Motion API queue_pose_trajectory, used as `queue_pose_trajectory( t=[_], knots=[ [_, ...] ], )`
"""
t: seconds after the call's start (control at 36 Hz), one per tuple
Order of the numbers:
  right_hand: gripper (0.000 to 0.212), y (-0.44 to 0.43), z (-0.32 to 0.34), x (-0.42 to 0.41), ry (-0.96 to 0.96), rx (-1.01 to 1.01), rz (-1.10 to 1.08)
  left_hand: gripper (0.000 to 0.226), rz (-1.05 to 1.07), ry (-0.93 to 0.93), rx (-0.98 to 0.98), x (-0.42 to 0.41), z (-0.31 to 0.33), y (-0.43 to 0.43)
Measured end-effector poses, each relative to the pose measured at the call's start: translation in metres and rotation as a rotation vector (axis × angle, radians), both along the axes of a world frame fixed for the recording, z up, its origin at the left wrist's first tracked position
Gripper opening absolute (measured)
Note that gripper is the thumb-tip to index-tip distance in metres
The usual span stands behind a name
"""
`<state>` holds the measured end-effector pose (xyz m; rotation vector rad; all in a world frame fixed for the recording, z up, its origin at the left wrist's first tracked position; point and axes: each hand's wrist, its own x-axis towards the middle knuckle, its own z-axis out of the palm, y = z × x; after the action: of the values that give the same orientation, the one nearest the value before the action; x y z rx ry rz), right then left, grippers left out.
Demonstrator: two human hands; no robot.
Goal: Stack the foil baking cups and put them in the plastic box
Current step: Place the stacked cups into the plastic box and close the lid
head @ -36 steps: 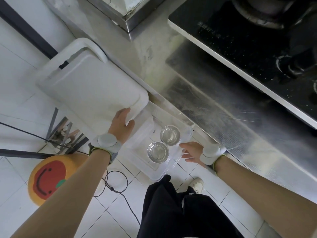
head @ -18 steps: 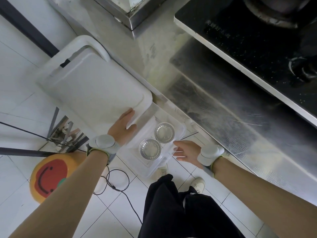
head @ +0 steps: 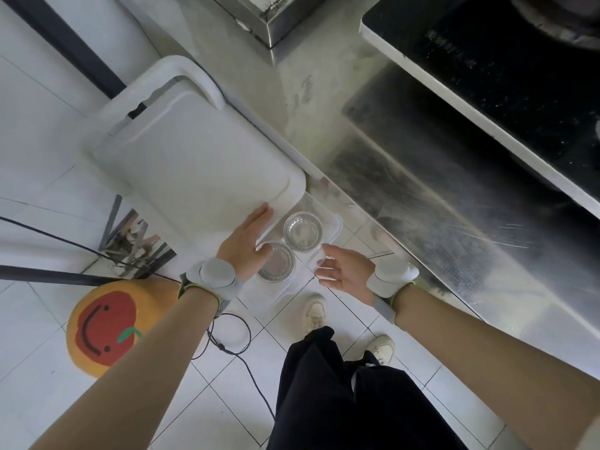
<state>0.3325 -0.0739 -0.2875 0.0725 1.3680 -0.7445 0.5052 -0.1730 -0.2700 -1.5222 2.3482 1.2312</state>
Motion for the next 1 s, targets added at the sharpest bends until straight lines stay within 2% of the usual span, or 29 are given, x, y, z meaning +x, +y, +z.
queue_pose_trajectory(
  t=[0.11, 0.19, 0.28, 0.36, 0.53, 0.86, 0.92, 1.0],
  knots=[
    [0.018, -0.018, -0.001, 0.01, -0.031, -0.023, -0.015, 0.064, -0.02, 0.005, -0.011, 0.002, -0.001, -0.002],
    [0.037, -0.03, 0.0, 0.017, -0.031, -0.046, 0.006, 0.063, -0.041, 0.008, -0.025, 0.002, 0.0, -0.002],
    [0.038, -0.041, 0.0, 0.021, -0.057, -0.065, -0.036, 0.062, -0.025, 0.036, -0.039, 0.002, 0.001, 0.0],
    [0.051, -0.054, -0.002, 0.025, -0.065, -0.072, -0.052, 0.062, -0.022, 0.035, -0.05, 0.004, 0.0, 0.0],
    [0.032, -0.074, -0.002, 0.03, -0.094, -0.077, -0.072, 0.066, -0.031, 0.026, -0.035, 0.006, -0.001, -0.002],
    [0.03, -0.077, -0.002, 0.039, -0.131, -0.095, -0.158, 0.066, -0.032, 0.002, -0.04, 0.003, 0.003, -0.002],
    [0.034, -0.074, -0.002, 0.038, -0.114, -0.099, -0.129, 0.066, -0.03, -0.002, -0.042, 0.003, 0.002, -0.002],
    [0.029, -0.07, 0.004, 0.032, -0.094, -0.096, -0.079, 0.066, -0.039, 0.001, -0.026, 0.004, 0.002, -0.002]
  ],
)
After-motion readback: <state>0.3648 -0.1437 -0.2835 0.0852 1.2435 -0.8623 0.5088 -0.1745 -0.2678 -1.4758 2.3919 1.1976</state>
